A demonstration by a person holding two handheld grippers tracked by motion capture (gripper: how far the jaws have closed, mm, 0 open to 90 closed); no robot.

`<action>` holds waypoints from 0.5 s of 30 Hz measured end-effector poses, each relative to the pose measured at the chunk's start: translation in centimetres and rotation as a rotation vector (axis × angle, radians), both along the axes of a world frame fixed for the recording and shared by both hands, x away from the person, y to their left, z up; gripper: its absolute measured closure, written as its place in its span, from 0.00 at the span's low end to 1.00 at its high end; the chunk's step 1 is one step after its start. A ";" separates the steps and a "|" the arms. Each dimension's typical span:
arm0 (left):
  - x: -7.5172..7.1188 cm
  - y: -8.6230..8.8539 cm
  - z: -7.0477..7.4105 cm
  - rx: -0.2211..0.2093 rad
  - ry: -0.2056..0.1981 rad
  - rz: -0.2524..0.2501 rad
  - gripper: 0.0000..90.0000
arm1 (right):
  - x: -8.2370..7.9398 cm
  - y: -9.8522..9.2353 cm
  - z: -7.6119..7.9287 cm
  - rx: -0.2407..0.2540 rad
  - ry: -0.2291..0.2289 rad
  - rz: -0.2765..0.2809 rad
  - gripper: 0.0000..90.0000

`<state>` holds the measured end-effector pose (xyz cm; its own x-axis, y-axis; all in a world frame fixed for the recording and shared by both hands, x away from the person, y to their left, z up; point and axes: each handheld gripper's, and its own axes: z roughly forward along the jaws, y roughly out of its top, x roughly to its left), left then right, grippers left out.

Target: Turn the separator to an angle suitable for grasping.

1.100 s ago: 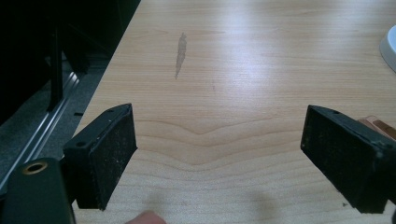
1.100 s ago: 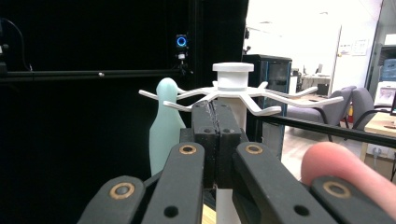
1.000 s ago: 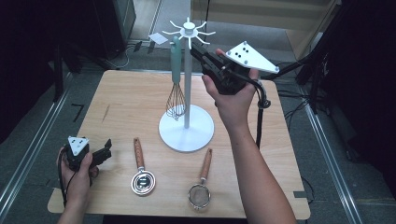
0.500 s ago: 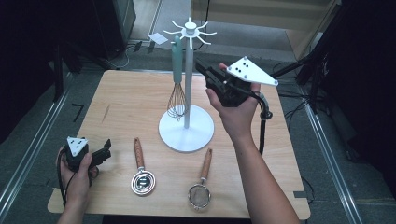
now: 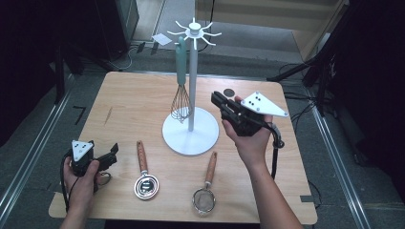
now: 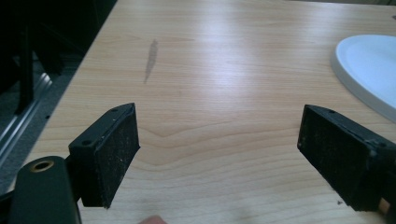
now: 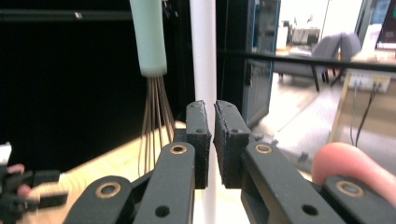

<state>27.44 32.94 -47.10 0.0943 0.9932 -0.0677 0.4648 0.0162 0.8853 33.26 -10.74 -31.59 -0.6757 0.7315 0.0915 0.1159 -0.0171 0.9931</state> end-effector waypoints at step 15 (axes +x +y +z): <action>-2.0 -3.5 1.0 -0.172 -0.010 -0.340 0.74 | -3.7 -3.9 -9.6 -0.066 0.196 -0.088 0.95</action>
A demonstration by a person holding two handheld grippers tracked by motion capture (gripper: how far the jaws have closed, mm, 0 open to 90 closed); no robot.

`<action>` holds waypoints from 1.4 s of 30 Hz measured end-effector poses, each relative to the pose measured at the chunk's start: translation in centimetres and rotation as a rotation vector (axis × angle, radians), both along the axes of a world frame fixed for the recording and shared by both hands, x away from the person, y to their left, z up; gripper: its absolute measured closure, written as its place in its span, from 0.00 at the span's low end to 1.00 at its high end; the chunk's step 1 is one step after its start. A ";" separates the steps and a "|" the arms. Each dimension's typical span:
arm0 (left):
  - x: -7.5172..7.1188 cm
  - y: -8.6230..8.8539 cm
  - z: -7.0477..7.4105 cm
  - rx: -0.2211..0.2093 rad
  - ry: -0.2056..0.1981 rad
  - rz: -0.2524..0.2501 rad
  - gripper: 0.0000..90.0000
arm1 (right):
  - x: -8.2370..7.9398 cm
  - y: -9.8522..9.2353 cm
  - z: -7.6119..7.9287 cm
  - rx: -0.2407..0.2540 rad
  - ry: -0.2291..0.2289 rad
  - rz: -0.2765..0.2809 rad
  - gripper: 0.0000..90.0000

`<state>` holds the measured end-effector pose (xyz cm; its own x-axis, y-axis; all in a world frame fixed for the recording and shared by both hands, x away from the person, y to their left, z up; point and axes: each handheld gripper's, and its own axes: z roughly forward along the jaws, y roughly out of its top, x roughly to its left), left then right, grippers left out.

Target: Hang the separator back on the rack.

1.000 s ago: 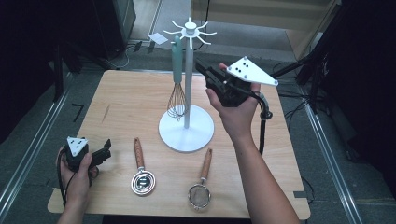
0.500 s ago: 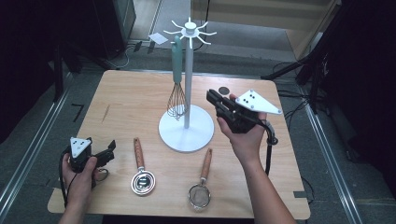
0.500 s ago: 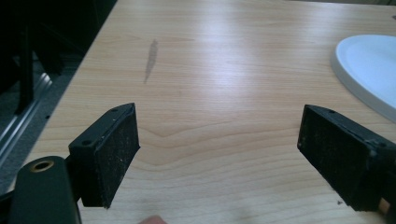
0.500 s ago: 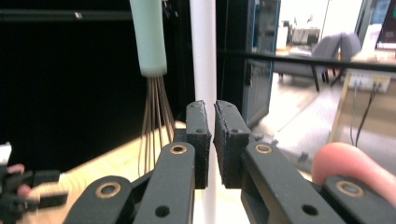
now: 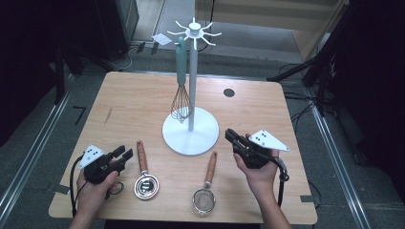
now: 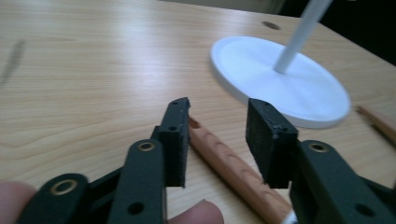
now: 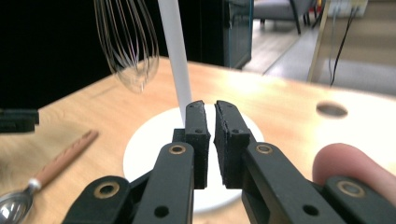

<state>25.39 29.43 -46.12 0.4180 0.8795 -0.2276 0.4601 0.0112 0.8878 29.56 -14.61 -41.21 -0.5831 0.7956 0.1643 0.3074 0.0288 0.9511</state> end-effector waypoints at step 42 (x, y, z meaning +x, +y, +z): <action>-2.9 -12.2 -1.5 0.074 0.223 -0.446 1.00 | -4.6 1.9 -7.6 -0.040 0.323 0.059 1.00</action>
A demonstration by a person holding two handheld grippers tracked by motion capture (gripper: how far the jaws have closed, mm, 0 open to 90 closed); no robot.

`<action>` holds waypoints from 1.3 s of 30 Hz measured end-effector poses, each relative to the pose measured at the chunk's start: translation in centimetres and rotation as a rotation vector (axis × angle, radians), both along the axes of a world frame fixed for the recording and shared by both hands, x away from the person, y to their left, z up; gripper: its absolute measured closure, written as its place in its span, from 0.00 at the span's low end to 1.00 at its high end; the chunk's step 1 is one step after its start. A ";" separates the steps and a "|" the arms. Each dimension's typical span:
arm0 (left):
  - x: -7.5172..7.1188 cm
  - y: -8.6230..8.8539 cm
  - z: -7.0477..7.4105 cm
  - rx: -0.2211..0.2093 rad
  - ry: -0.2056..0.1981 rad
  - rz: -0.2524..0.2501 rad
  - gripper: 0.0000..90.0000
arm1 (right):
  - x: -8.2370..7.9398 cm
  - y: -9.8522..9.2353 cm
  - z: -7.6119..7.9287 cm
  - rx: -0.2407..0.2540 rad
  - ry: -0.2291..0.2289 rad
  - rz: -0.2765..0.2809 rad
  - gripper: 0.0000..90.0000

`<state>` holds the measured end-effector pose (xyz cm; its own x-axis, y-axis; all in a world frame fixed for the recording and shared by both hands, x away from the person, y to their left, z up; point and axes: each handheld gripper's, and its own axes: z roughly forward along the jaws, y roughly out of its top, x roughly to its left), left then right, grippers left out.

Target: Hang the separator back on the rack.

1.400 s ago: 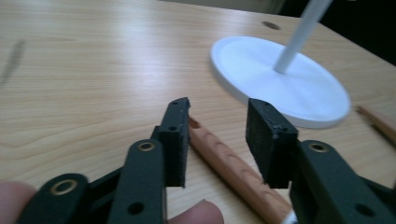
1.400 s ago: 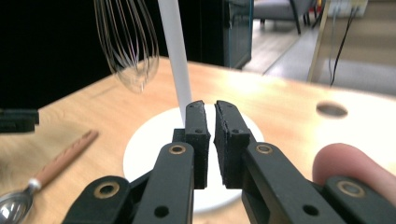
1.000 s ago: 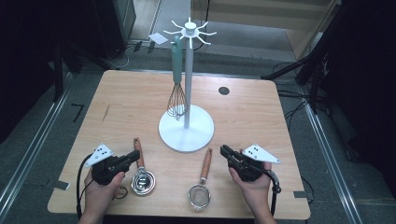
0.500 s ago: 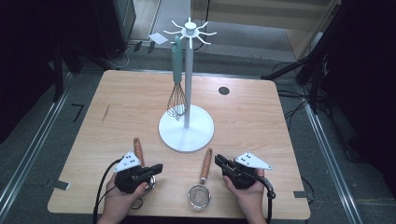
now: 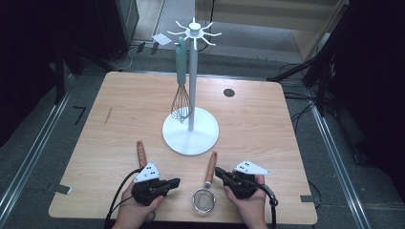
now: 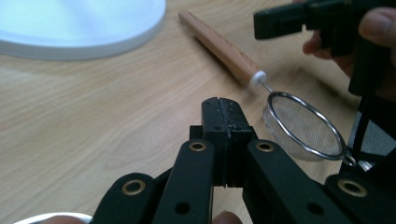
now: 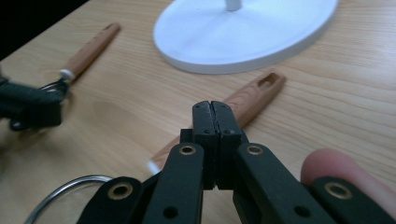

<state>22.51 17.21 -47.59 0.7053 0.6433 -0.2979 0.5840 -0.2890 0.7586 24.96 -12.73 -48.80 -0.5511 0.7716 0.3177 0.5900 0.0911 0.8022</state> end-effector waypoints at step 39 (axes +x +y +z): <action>-1.1 -9.0 -2.3 0.047 0.077 -0.225 1.00 | 0.0 -2.6 0.0 -0.018 0.163 -0.082 0.90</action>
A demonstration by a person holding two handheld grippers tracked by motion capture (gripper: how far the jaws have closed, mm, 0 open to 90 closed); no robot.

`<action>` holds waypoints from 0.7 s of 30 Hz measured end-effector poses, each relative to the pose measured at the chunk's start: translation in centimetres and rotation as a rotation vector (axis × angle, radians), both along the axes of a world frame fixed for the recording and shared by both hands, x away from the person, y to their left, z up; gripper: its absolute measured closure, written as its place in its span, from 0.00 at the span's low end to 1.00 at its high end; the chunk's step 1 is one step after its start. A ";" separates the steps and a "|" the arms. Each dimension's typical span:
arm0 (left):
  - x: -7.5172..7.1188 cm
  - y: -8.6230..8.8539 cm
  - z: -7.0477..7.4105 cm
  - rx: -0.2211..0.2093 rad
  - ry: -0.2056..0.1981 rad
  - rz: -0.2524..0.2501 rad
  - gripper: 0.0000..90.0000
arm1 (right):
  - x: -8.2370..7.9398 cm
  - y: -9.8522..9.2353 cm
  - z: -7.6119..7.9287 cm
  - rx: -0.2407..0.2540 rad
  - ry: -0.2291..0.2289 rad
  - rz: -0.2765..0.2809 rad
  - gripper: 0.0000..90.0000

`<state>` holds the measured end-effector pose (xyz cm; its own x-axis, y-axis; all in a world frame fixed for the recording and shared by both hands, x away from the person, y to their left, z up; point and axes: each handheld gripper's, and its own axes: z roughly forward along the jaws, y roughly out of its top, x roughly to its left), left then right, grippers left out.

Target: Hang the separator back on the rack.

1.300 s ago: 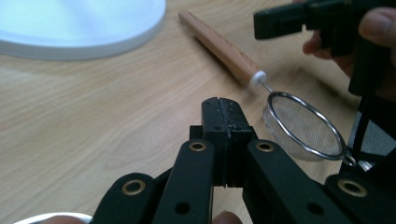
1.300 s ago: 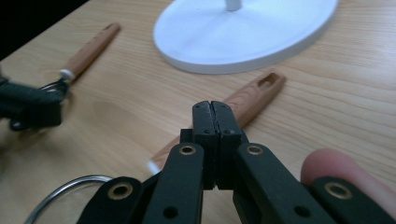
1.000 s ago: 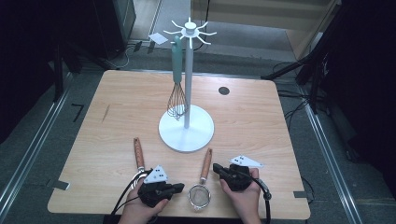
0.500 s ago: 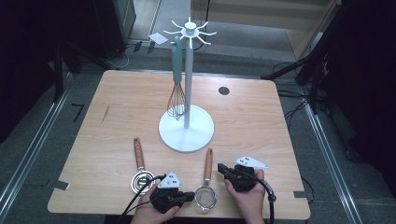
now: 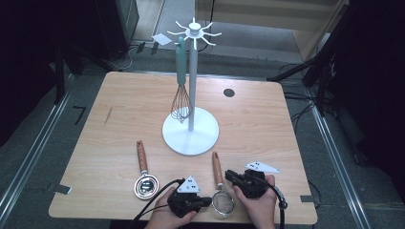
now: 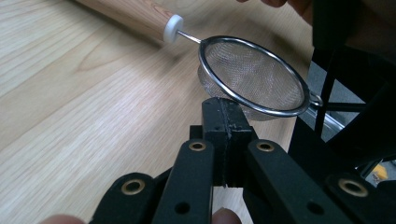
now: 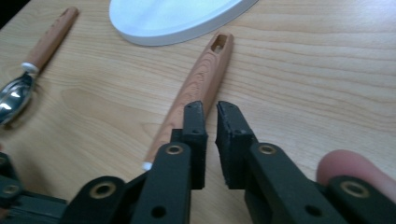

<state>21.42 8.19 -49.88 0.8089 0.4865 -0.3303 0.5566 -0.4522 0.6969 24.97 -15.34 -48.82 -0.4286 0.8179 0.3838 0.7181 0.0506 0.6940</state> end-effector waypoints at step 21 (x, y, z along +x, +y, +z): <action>-0.1 2.3 1.4 -0.023 -0.063 0.050 0.99 | 0.9 2.2 0.4 -0.004 0.173 0.020 0.72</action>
